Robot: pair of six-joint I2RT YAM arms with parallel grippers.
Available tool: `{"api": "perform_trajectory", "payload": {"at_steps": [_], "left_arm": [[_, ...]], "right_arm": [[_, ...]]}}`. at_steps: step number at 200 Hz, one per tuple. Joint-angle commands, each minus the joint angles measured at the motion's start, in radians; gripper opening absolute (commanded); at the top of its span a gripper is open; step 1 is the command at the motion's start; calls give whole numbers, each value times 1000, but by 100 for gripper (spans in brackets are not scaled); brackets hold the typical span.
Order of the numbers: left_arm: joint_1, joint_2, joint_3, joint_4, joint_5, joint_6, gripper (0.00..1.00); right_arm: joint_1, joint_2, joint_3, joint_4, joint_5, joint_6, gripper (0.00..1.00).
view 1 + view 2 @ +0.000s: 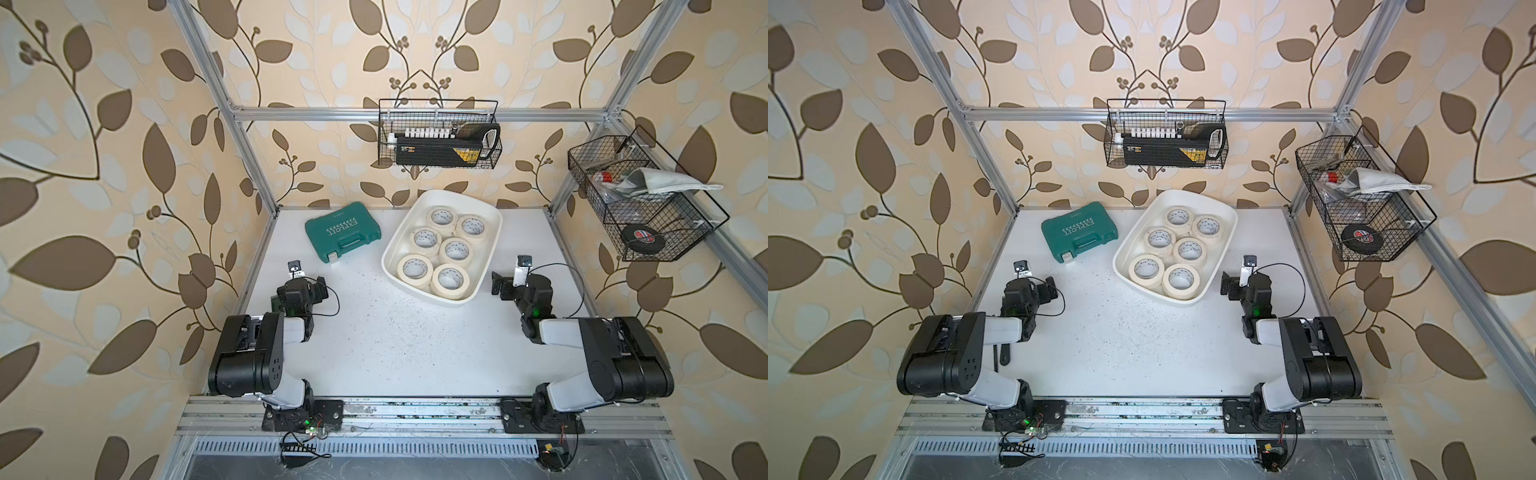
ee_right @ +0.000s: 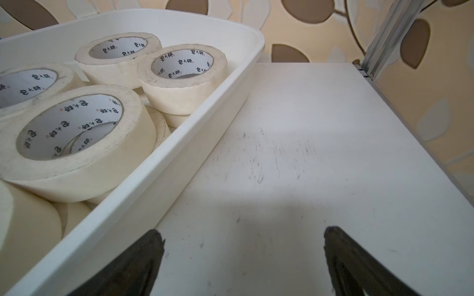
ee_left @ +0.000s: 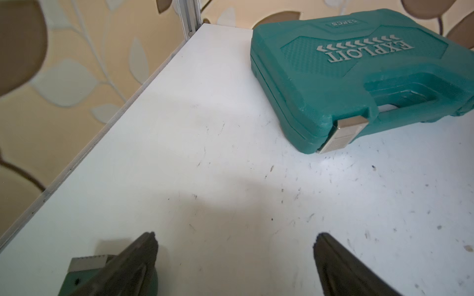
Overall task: Take out the art tape in the storage box
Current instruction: Adjust the storage box at the center of the board.
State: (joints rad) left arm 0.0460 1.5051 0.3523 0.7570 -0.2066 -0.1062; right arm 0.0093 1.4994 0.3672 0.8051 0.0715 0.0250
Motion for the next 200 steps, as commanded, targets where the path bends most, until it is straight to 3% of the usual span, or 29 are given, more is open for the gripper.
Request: {"api": "perform_trajectory", "payload": {"at_steps": [1,96,110,130,147,159,177,200], "left_arm": [[3,-14,19,8,7,2,99],[1,-29,11,16,27,9,99],[-1,-82,22,-38,68,30,99],[-24,-160,48,-152,38,38,99],[-81,-216,104,-274,3,81,99],[-129,-251,143,-332,-38,78,99],[-187,-310,195,-398,-3,43,99],[-212,-343,340,-592,79,-140,99]], "right_arm": [[2,5,8,3,11,-11,99],[1,-10,12,-7,37,2,100],[1,-64,40,-110,82,22,99],[1,-159,93,-293,155,58,99],[1,-230,195,-551,271,204,99],[2,-279,232,-638,249,257,99],[3,-359,269,-737,175,370,99],[2,-390,368,-892,74,487,99]]}}
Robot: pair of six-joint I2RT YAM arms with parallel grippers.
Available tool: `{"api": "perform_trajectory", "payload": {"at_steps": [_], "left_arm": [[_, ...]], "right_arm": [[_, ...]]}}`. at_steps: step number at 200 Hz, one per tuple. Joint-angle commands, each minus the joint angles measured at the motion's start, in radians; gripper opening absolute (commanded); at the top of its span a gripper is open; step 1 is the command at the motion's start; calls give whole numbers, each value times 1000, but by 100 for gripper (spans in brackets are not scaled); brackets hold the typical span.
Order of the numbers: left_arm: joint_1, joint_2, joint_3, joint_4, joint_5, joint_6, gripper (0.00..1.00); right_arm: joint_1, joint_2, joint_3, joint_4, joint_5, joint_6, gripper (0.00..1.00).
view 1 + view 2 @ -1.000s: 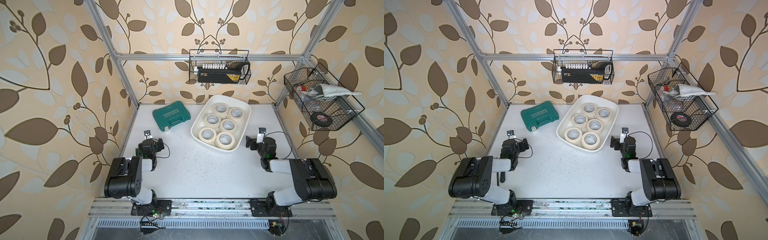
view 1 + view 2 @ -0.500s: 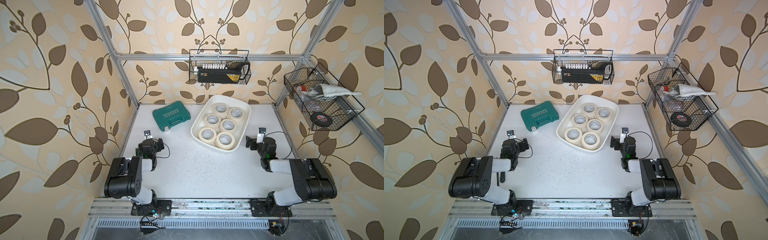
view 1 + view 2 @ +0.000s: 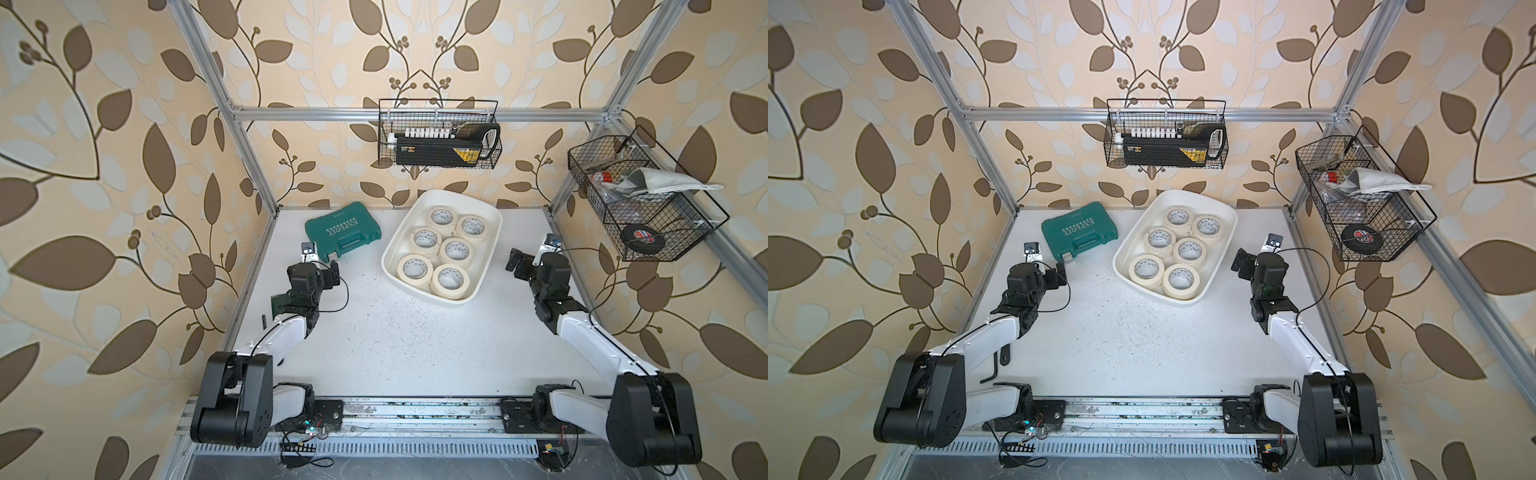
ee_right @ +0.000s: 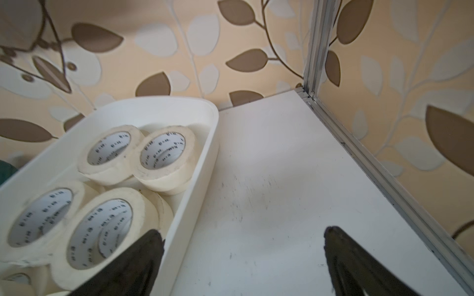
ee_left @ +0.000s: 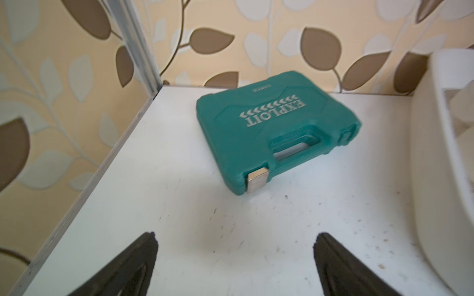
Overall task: Take out the art tape in the storage box
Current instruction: Adjust the storage box at the center of the board.
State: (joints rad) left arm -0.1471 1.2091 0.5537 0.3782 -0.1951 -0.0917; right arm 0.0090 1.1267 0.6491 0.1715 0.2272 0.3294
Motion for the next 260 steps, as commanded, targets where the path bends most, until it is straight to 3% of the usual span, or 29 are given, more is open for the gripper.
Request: {"api": "perform_trajectory", "payload": {"at_steps": [1,25,56,78,128,159,186,260], "left_arm": [[-19,-48,145,-228,71,-163,99],[-14,-23,328,-460,121,-365,99],[-9,-2,425,-569,234,-398,99],[-10,-18,458,-643,266,-432,99],[-10,0,544,-775,388,-399,99],[-9,-9,549,-781,402,-404,99],[-9,-10,555,-795,405,-398,99],[-10,3,573,-819,449,-386,99]], "right_arm": [[3,-16,92,-268,-88,187,99],[7,80,257,-471,-195,246,99],[23,267,402,-597,-323,231,99],[40,385,469,-653,-350,230,92],[54,540,557,-673,-374,220,70],[57,610,611,-699,-378,198,54],[59,641,633,-711,-380,182,36],[63,668,655,-733,-379,142,4]]}}
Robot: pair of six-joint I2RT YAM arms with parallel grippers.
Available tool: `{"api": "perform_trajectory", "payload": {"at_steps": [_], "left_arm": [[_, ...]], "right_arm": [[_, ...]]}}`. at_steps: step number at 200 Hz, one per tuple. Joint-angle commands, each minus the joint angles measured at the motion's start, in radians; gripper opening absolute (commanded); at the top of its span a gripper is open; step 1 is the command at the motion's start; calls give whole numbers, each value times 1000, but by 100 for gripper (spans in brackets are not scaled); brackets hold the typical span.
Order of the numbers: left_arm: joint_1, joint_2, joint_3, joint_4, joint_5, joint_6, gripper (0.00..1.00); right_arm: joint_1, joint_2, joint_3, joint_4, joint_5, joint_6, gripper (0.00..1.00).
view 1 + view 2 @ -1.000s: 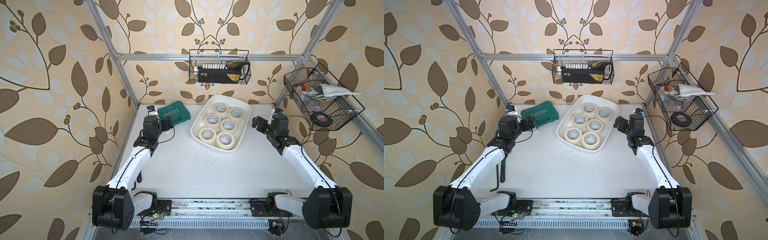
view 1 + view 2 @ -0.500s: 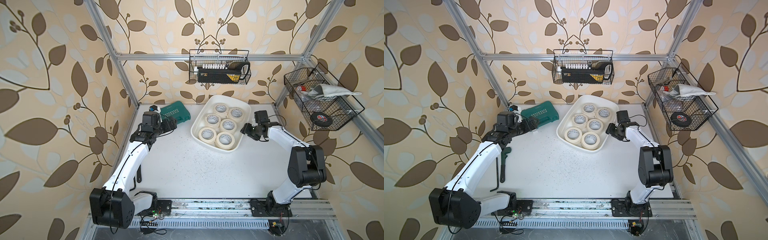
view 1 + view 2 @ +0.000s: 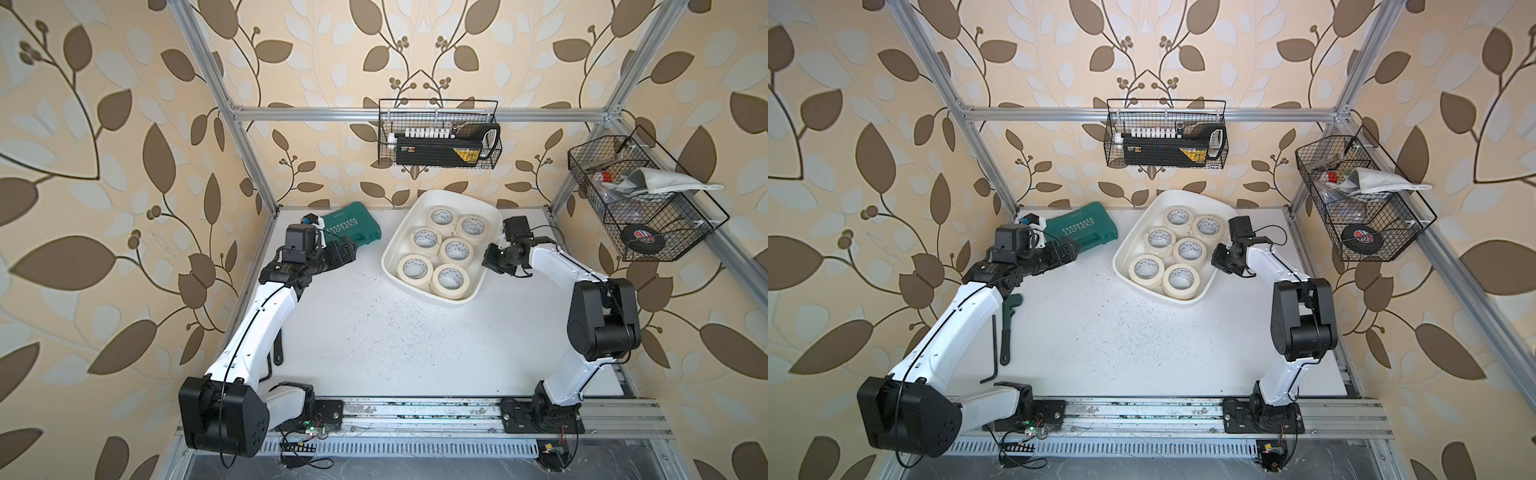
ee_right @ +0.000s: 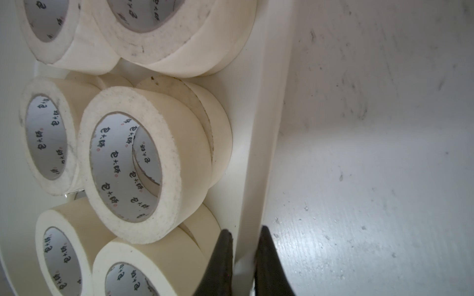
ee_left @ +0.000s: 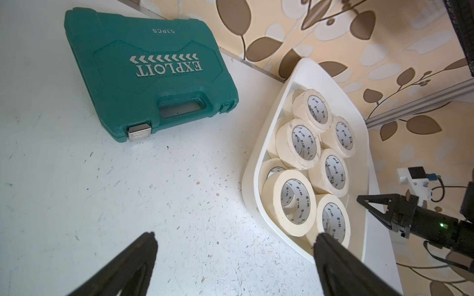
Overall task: Take out the art tape in the storage box
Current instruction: Adjust the storage box at the center of the board.
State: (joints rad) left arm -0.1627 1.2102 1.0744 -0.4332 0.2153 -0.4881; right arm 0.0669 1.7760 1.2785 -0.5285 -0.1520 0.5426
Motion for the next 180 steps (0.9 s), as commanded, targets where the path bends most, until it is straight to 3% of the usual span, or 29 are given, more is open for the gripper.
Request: {"api": "perform_trajectory", "payload": {"at_steps": [1,13,44,76,118,180], "left_arm": [[6,2,54,-8,40,10,99],[6,6,49,6,62,-3,99],[5,46,48,71,189,-48,99],[-8,92,77,78,243,-66,96],[-74,117,97,56,243,-43,95],[-82,170,151,-27,252,7,94]], "right_arm": [[5,19,25,-33,-1,-72,4],[12,20,25,-30,1,-79,0],[85,63,109,-97,34,-125,0],[124,67,111,-82,9,-161,0],[151,61,122,-115,41,-243,0],[150,72,157,-126,41,-465,0]]}}
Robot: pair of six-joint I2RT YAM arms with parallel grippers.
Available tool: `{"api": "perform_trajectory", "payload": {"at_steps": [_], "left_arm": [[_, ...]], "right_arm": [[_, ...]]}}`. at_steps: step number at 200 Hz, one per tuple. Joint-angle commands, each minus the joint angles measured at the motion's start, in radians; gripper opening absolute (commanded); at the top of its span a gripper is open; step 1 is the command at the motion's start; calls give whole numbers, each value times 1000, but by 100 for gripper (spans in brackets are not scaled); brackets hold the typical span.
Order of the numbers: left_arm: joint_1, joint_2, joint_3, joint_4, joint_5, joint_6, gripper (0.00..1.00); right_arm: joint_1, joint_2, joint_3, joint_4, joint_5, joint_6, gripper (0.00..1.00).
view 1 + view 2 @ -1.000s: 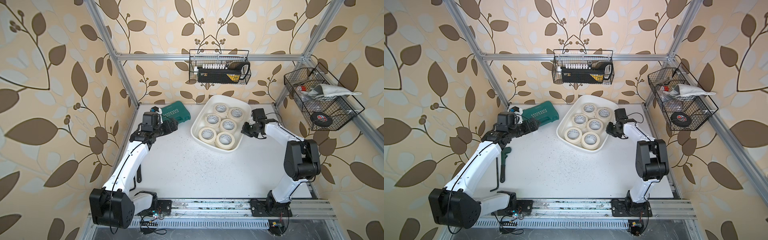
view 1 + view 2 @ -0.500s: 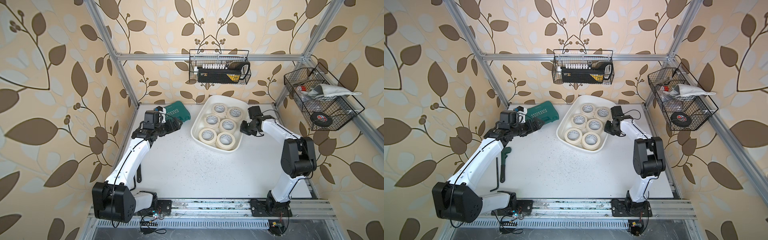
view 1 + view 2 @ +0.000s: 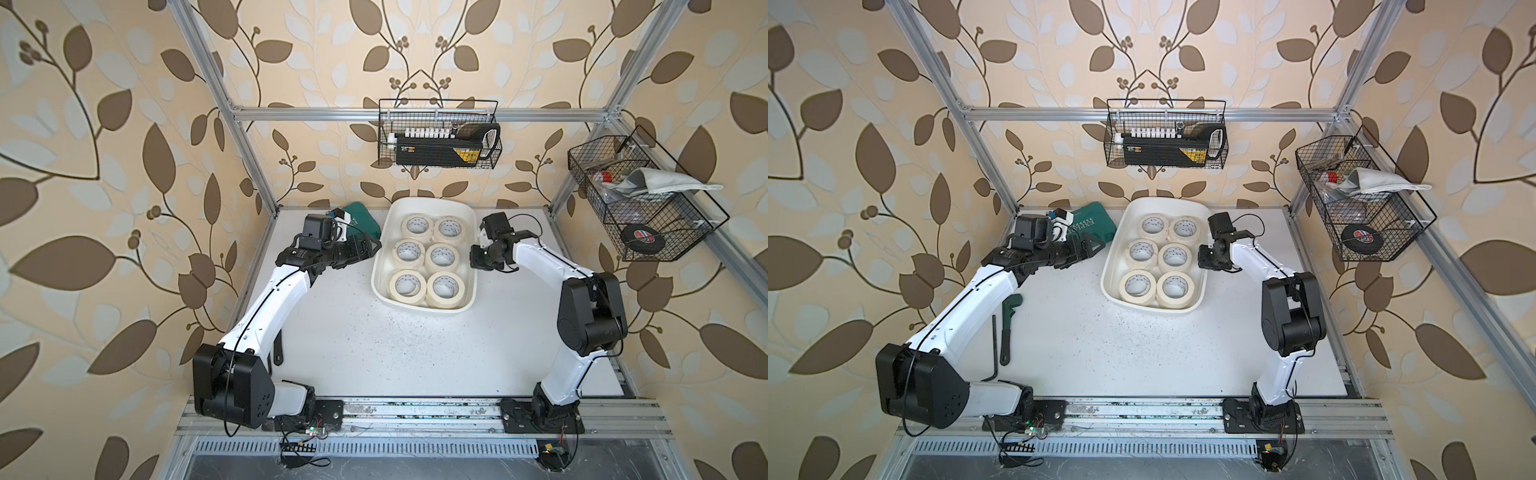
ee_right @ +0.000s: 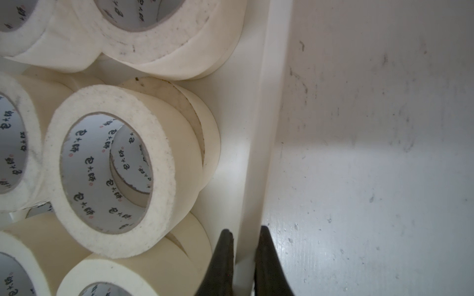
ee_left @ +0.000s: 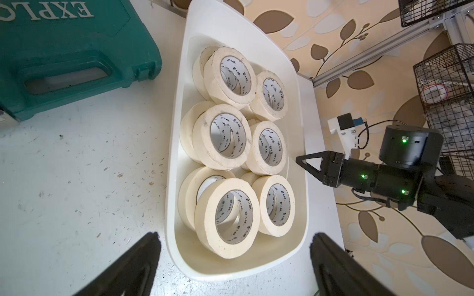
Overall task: Take out the art tape in the storage box
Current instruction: Adjust the storage box at the center of the board.
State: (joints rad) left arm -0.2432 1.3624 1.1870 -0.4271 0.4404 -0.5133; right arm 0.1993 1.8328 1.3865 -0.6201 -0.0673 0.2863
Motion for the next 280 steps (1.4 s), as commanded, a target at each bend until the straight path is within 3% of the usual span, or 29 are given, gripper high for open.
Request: {"api": "perform_trajectory", "payload": {"at_steps": [1,57,127,143,185,213,240,280], "left_arm": [[-1,20,38,-33,27,32,94],[-1,50,79,-75,25,42,94],[-1,58,79,-85,-15,34,95],[-1,60,83,-91,-17,35,95],[-1,59,86,-99,-22,40,95],[-1,61,89,-107,-15,49,96],[-1,58,83,-97,15,61,99],[0,72,113,-160,-49,79,99]], "right_arm": [[17,17,51,-34,-45,-209,0],[7,72,129,-30,-85,-144,0],[5,-25,15,59,-62,45,0],[2,-40,8,65,-68,64,35],[2,-113,32,47,-98,66,54],[12,-141,105,-8,-164,67,56],[69,-138,147,-44,-150,145,56],[164,-24,250,-67,-137,209,56]]}}
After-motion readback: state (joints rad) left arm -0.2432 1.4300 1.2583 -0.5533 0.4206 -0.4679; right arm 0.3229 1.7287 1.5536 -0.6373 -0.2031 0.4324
